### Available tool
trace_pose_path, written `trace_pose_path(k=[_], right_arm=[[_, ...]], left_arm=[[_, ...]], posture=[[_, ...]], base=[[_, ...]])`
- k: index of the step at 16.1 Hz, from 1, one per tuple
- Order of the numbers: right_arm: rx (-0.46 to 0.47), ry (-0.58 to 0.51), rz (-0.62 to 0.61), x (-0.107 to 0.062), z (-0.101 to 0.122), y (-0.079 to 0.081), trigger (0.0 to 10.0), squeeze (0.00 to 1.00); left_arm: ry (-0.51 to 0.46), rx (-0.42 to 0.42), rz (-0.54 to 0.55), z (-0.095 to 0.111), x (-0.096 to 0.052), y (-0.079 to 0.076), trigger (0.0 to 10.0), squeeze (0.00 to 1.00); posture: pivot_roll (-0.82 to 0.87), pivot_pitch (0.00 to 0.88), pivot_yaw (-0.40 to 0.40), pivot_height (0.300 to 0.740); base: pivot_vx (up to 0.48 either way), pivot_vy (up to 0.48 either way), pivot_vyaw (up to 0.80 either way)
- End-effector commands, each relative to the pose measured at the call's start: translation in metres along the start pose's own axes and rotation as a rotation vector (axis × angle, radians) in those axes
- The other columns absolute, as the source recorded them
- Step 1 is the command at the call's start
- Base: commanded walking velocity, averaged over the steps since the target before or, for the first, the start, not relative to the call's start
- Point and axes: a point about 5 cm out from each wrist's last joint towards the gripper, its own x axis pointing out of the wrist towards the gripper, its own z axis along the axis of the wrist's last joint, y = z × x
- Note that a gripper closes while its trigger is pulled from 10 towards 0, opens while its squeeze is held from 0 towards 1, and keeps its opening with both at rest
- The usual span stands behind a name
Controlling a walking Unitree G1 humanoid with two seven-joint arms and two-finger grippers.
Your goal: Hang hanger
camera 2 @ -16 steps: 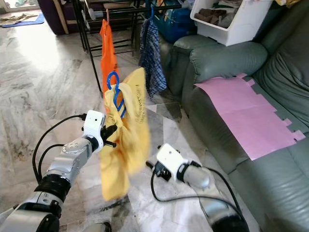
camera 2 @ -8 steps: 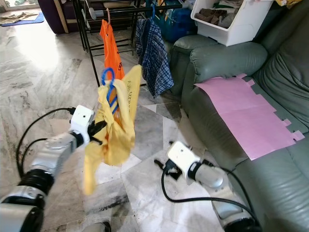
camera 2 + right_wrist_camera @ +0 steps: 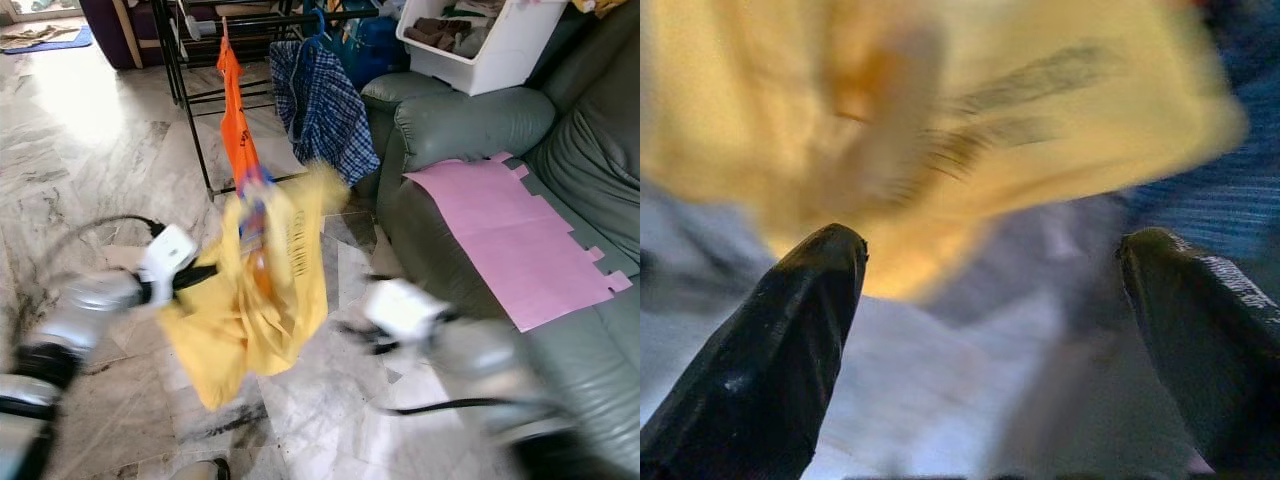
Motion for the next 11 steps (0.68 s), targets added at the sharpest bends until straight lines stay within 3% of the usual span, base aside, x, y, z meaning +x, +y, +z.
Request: trace_pose_path(k=[1,3,6,7,8,9,10,11], right_arm=[[-0.059,-0.066,0.039,0.004,0.014,0.001,10.0,1.0],[-0.113,-0.053,0.051,-0.004,0.016,-0.01,10.0,1.0],[-0.09,-0.056,0.085,-0.007,0.013,-0.012,10.0,1.0],[-0.091,-0.059,0.097,-0.007,0.013,-0.013,10.0,0.64],[-0.095,-0.061,0.117,-0.007,0.014,-0.016,10.0,0.64],[-0.1,-0.057,0.129,-0.008,0.013,-0.018,10.0,0.45],[-0.104,-0.049,0.142,-0.008,0.012,-0.019,10.0,0.45],[-0.099,-0.039,0.172,-0.01,0.011,-0.02,10.0,0.18]], left_arm=[[-0.045,0.058,-0.072,0.012,0.007,-0.006,0.0,0.0],[-0.034,0.145,-0.181,0.007,0.008,-0.018,0.0,0.0],[-0.1,0.161,-0.262,0.011,0.01,-0.028,0.0,0.0],[-0.116,0.182,-0.296,0.012,0.01,-0.033,0.0,0.0],[-0.14,0.209,-0.329,0.014,0.01,-0.038,0.0,0.0],[-0.152,0.22,-0.34,0.015,0.01,-0.039,0.0,0.0],[-0.161,0.228,-0.361,0.016,0.01,-0.04,0.0,0.0],[-0.18,0.246,-0.37,0.019,0.009,-0.041,0.0,0.0]], posture=[[-0.02,0.091,-0.067,0.74],[-0.02,0.092,-0.066,0.74],[-0.02,0.094,-0.066,0.74],[-0.02,0.095,-0.067,0.74],[-0.02,0.095,-0.067,0.74],[-0.02,0.095,-0.069,0.74],[-0.02,0.095,-0.07,0.74],[-0.02,0.096,-0.069,0.74]], base=[[0.0,0.0,0.0],[0.0,0.0,0.0],[0.0,0.0,0.0],[0.0,0.0,0.0],[0.0,0.0,0.0],[0.0,0.0,0.0],[0.0,0.0,0.0],[0.0,0.0,0.0]])
